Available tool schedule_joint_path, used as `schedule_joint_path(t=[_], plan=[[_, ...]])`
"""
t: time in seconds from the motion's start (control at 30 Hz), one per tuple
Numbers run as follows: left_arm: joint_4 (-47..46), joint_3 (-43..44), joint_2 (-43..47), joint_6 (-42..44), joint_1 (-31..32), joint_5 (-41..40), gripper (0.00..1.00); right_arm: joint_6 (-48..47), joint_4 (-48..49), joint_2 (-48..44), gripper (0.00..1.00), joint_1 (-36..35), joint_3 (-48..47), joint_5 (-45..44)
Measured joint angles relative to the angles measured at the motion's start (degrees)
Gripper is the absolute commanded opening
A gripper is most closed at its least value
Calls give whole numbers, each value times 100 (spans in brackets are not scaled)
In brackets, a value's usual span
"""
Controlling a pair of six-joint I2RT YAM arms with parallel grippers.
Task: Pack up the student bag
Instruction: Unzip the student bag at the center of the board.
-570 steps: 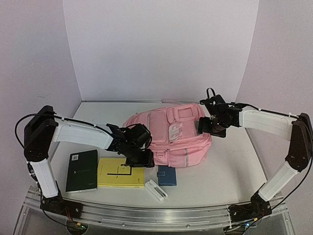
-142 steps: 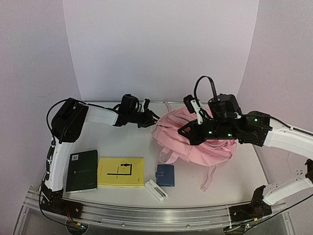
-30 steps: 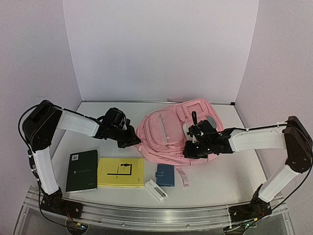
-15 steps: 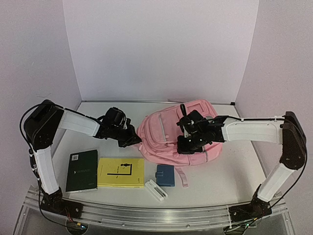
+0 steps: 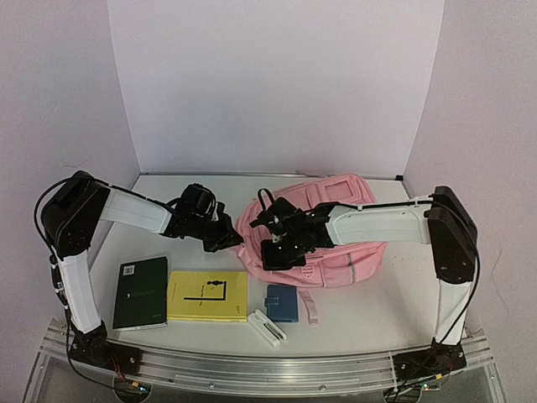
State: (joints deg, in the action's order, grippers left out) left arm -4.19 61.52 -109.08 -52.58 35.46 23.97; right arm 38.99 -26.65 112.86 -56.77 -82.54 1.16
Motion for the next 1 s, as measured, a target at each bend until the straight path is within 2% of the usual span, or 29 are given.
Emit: schedule_joint_path(t=[0.07, 0.1, 0.17, 0.3, 0.37, 0.47, 0.63, 0.77, 1.0], plan=[[-1, 0, 0, 1, 0, -3, 1, 63, 40, 265, 1, -37, -309, -3], [2, 0, 1, 3, 0, -7, 3, 92, 48, 379, 4, -46, -449, -8], [9, 0, 4, 14, 0, -25, 14, 143, 47, 520, 16, -48, -634, -12], [110, -28, 171, 144, 19, -171, 44, 166, 114, 540, 31, -94, -765, 68], [111, -133, 346, 210, 36, -252, 53, 160, 181, 488, 39, -135, -757, 69], [129, -507, 787, 416, 76, -349, 62, 159, 263, 161, 47, -155, -562, 26], [142, -1028, 1435, 770, 359, -528, 67, 163, 256, -974, 51, -121, -52, -214], [89, -1244, 1703, 1059, 910, -611, 66, 156, 305, -1737, 52, 107, 232, -428], [362, -996, 1450, 1474, 1504, -965, 61, 156, 289, -2139, 53, 453, 608, -671]])
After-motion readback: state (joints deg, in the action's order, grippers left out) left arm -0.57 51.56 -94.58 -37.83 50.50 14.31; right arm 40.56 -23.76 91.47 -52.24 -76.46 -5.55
